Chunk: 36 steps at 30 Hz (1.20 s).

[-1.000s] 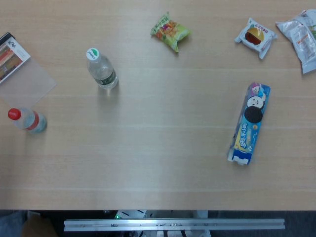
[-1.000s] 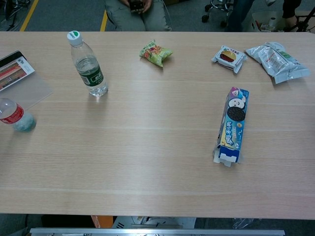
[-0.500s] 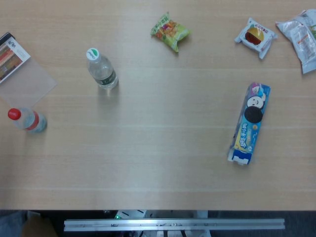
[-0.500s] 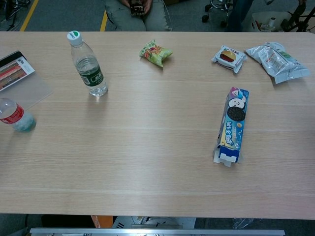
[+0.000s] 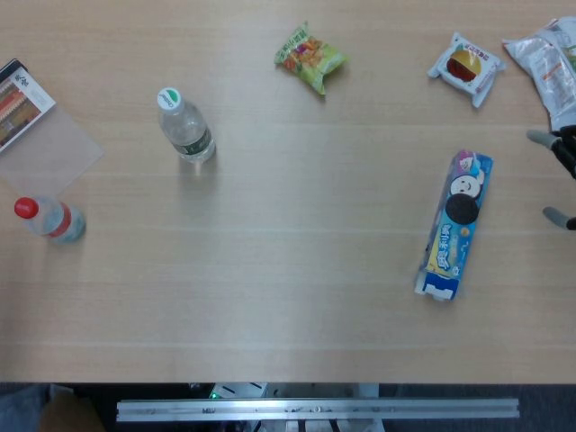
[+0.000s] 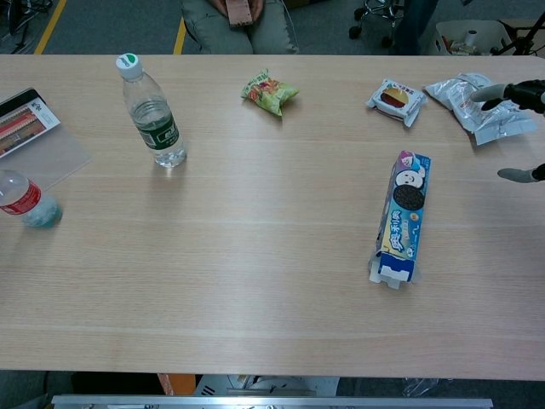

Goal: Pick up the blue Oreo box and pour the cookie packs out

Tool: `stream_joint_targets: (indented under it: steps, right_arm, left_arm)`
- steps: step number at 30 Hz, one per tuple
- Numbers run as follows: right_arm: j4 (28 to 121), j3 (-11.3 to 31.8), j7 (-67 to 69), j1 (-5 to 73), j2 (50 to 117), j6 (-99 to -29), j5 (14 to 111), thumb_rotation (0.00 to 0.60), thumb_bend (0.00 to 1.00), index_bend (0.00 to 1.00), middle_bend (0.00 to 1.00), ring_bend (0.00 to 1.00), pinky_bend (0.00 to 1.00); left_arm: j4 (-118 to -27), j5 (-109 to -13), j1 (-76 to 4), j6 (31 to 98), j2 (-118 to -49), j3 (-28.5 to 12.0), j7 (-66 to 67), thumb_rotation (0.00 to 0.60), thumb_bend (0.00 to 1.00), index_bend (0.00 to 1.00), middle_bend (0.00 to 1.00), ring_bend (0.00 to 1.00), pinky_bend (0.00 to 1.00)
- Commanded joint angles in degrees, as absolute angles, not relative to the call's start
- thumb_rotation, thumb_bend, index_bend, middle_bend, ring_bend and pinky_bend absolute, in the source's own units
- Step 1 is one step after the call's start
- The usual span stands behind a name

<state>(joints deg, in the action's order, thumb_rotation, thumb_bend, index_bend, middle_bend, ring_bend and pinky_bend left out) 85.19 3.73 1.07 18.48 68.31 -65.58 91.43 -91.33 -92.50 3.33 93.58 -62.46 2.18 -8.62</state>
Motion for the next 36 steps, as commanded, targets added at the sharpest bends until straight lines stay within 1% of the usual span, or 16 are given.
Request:
stream_joint_targets:
  steps: [1, 4, 6, 10, 17, 28, 36]
  right_arm:
    - [84.36, 4.04, -3.00, 21.32, 69.80, -62.13, 90.88, 0.600, 0.06, 0.18, 0.26, 0.18, 0.26]
    - [84.11, 3.84, -6.74, 23.07, 70.83, -59.81, 90.61, 0.600, 0.01, 0.18, 0.26, 0.18, 0.26]
    - [83.84, 3.62, -9.47, 24.00, 71.60, -58.58, 90.49, 0.600, 0.00, 0.18, 0.26, 0.19, 0.26]
    - [83.19, 3.02, -17.24, 25.67, 73.52, -55.88, 89.56, 0.600, 0.00, 0.18, 0.26, 0.18, 0.26]
    - [81.61, 2.42, -25.86, 28.14, 77.46, -52.13, 87.42, 0.600, 0.00, 0.18, 0.26, 0.18, 0.25]
    - [78.48, 1.63, -36.48, 30.60, 83.00, -50.56, 85.21, 0.600, 0.00, 0.18, 0.26, 0.17, 0.23]
    - [77.14, 0.99, -40.18, 31.81, 85.32, -49.43, 83.64, 0.600, 0.00, 0.18, 0.26, 0.17, 0.22]
  left_arm:
    - [-91.27, -92.36, 3.38, 93.58, -62.48, 2.11, -8.77, 0.600, 0.26, 0.16, 0.13, 0.10, 0.07]
    - [-91.17, -92.20, 3.46, 93.50, -62.48, 2.15, -8.87, 0.600, 0.26, 0.16, 0.13, 0.10, 0.07]
    - [-91.08, -92.16, 3.52, 93.54, -62.52, 2.15, -8.99, 0.600, 0.26, 0.16, 0.13, 0.10, 0.07]
    - [-90.69, -91.90, 3.68, 93.64, -62.69, 2.07, -9.46, 0.600, 0.26, 0.16, 0.13, 0.10, 0.07]
    - [-89.49, -91.29, 3.88, 93.37, -63.09, 2.04, -10.65, 0.600, 0.26, 0.16, 0.13, 0.10, 0.07]
    - [-87.47, -90.40, 4.61, 93.64, -63.25, 1.98, -13.20, 0.600, 0.26, 0.16, 0.13, 0.10, 0.07]
    - [-86.49, -90.23, 4.80, 93.70, -63.47, 1.87, -14.27, 0.600, 0.26, 0.16, 0.13, 0.10, 0.07]
